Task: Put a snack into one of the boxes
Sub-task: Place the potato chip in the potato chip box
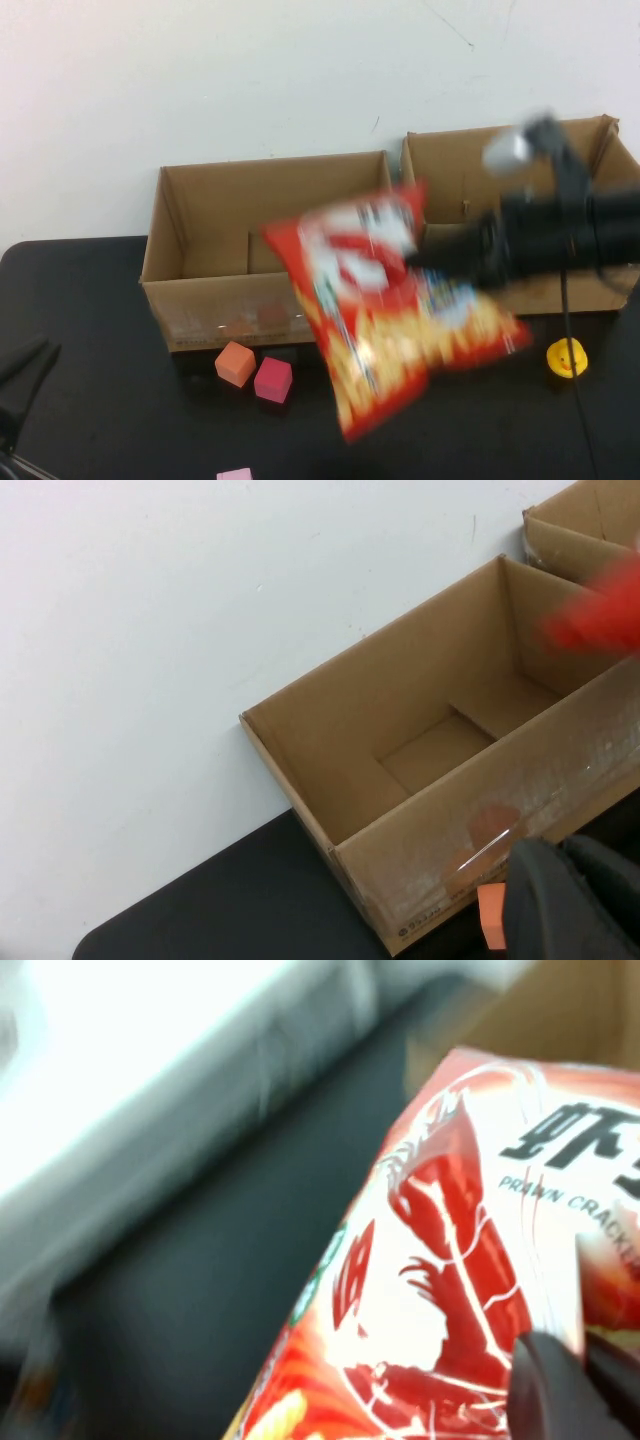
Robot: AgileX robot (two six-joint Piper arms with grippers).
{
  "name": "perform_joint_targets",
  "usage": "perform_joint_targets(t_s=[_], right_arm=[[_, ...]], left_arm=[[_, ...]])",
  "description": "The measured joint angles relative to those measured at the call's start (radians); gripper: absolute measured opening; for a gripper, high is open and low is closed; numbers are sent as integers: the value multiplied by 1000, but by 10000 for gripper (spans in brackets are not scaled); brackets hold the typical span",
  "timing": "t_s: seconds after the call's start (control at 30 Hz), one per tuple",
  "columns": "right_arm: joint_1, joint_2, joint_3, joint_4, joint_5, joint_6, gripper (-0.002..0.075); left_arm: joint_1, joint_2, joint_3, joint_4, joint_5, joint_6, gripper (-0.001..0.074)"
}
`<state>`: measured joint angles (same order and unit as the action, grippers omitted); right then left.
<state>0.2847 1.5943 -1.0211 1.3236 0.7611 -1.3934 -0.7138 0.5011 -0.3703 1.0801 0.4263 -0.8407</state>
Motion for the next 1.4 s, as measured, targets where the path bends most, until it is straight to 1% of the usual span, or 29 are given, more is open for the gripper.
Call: perform_joint_targets(t_s=[0.17, 0.27, 0.43, 0.53, 0.6, 0.67, 0.7, 0.77, 0.87, 0.93, 1.0, 1.1, 1.2, 1.23, 1.33, 1.37, 1.4], right_arm=[[33, 58, -170, 238, -109, -169, 8], [65, 141, -294, 328, -182, -274, 8], [131, 321, -479, 365, -318, -430, 8], [176, 438, -572, 369, -463, -521, 9], [197, 503, -629, 379, -562, -561, 26], [210, 562, -673, 389, -647, -579, 93], [211, 579, -687, 392, -669, -579, 146], [212, 605, -705, 394, -703, -579, 278], [212, 609, -711, 401, -720, -559, 443], [212, 601, -713, 402, -722, -546, 494], [214, 578, -713, 402, -726, -535, 514], [226, 507, -701, 402, -730, -528, 504], [247, 416, -659, 405, -731, -526, 433], [253, 381, -638, 405, -721, -526, 387], [272, 287, -559, 405, -648, -524, 202], [277, 255, -525, 405, -602, -524, 132], [278, 225, -491, 401, -544, -524, 85]], left_arm=[[0, 0, 0, 0, 0, 0, -1], [0, 0, 0, 0, 0, 0, -1], [0, 0, 0, 0, 0, -4, -1], [0, 0, 0, 0, 0, -22, -1], [0, 0, 0, 0, 0, -24, -1], [0, 0, 0, 0, 2, -26, -1], [0, 0, 0, 0, 2, -26, -1], [0, 0, 0, 0, 2, -26, -1], [0, 0, 0, 0, 2, -26, -1], [0, 0, 0, 0, 2, -26, -1], [0, 0, 0, 0, 2, -28, -1], [0, 0, 0, 0, 2, -28, -1], [0, 0, 0, 0, 2, -28, -1], [0, 0, 0, 0, 2, -28, -1], [0, 0, 0, 0, 2, -28, -1], [0, 0, 0, 0, 2, -29, -1], [0, 0, 0, 0, 2, -29, -1]])
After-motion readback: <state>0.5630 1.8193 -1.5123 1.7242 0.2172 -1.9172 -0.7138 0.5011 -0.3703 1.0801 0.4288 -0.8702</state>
